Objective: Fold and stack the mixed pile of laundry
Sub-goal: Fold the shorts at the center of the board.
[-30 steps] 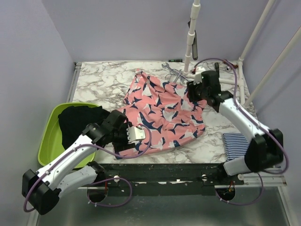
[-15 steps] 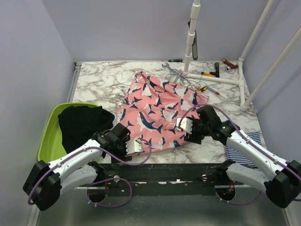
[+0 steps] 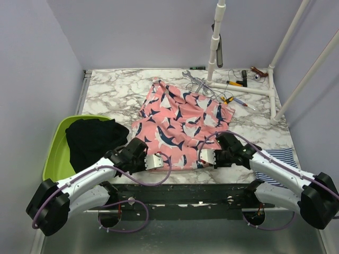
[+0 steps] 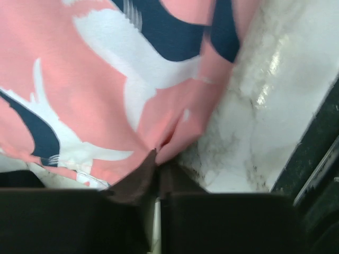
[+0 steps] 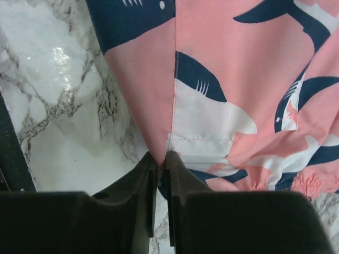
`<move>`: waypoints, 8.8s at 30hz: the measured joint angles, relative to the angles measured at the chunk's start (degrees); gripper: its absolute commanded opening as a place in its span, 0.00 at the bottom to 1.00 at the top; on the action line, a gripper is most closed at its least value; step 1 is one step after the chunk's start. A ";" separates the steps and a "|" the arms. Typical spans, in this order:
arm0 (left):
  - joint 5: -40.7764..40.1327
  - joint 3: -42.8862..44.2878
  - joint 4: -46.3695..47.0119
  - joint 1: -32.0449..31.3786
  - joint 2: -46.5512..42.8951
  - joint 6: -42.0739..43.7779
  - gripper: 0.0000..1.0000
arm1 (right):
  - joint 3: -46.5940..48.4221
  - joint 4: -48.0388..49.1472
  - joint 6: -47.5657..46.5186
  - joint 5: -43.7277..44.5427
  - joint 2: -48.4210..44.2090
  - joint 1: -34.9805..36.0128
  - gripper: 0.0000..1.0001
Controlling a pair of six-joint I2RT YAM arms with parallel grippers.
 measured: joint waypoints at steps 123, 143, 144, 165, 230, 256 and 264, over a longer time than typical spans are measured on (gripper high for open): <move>-5.62 49.77 -4.24 5.14 30.56 -14.08 0.64 | 4.28 24.83 90.23 7.02 12.57 -31.01 0.86; 7.61 52.06 5.84 1.64 50.40 -33.00 0.67 | 4.11 40.06 93.13 -8.41 27.45 -33.92 0.01; 8.20 51.39 5.81 2.16 49.18 -33.07 0.68 | 4.90 38.53 92.15 -8.17 26.99 -33.94 0.01; 6.08 38.84 10.45 23.26 40.81 -45.53 0.77 | 24.24 4.76 74.69 11.30 14.45 -34.69 0.01; 21.05 38.73 13.73 22.36 48.30 -53.53 0.44 | 65.99 9.53 79.89 -7.15 50.66 2.19 0.66; 16.90 72.61 -0.72 17.35 62.53 -45.55 0.88 | 33.14 20.17 80.61 4.17 44.09 -10.97 0.63; 20.96 79.25 -5.05 15.37 67.21 -43.41 0.37 | 32.57 22.71 83.62 3.23 44.98 -2.93 0.63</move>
